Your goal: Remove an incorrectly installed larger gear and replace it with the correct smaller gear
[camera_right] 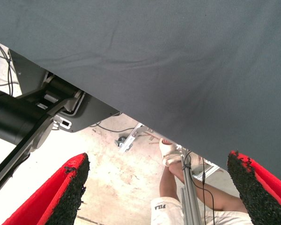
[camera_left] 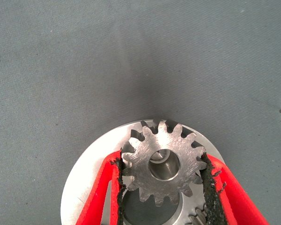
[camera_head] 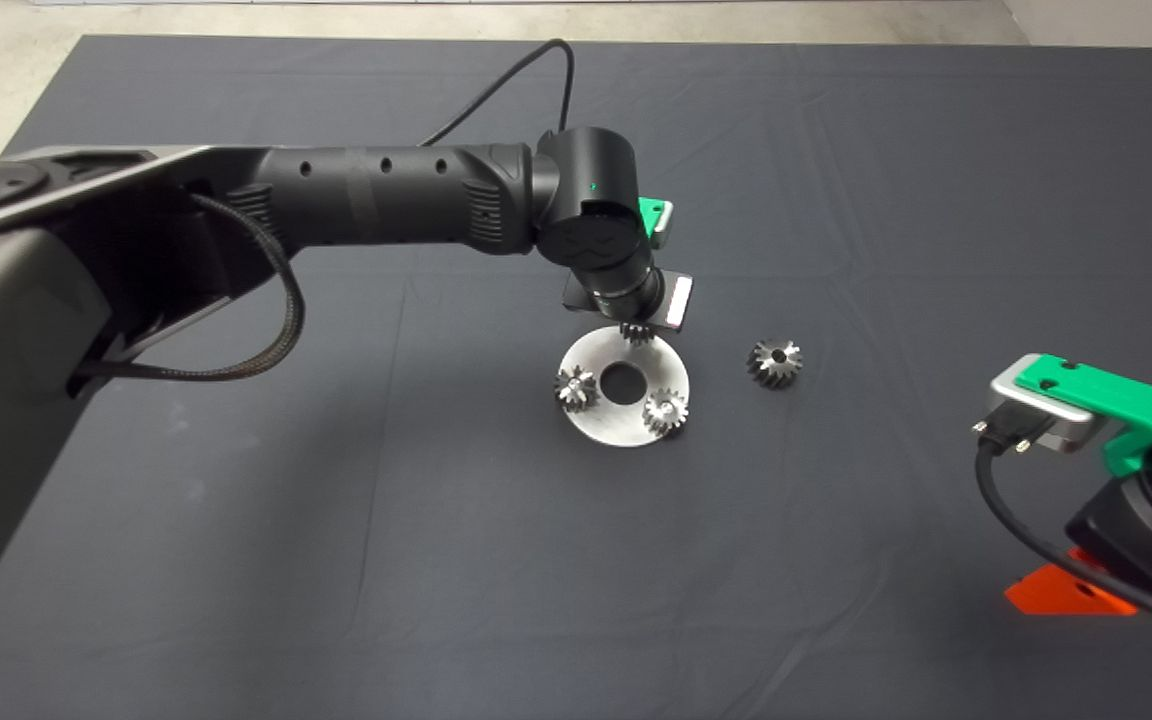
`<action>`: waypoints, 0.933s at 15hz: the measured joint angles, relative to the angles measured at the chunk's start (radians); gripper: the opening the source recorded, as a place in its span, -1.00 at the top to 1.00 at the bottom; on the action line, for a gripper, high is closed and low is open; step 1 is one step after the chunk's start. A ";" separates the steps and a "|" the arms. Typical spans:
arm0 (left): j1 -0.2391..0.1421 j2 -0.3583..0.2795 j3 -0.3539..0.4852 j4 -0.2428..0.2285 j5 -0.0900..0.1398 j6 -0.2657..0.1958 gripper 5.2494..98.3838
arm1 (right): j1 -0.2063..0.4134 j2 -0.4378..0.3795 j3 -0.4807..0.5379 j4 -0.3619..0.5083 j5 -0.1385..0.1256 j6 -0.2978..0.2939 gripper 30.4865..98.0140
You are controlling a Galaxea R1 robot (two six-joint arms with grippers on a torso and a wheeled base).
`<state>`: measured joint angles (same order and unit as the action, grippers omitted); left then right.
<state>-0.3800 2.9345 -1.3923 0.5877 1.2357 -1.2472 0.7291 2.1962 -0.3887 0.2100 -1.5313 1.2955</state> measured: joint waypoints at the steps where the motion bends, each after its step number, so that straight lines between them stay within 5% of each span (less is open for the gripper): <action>1: 0.002 0.001 -0.005 0.000 -0.003 0.002 0.43 | 0.000 0.000 0.000 0.000 0.000 0.000 -0.42; 14: 0.006 0.003 -0.015 -0.002 -0.009 0.015 0.42 | 0.000 -0.005 0.000 0.000 0.000 0.000 -0.42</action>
<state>-0.3743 2.9372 -1.4077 0.5857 1.2266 -1.2326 0.7291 2.1909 -0.3887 0.2100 -1.5315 1.2955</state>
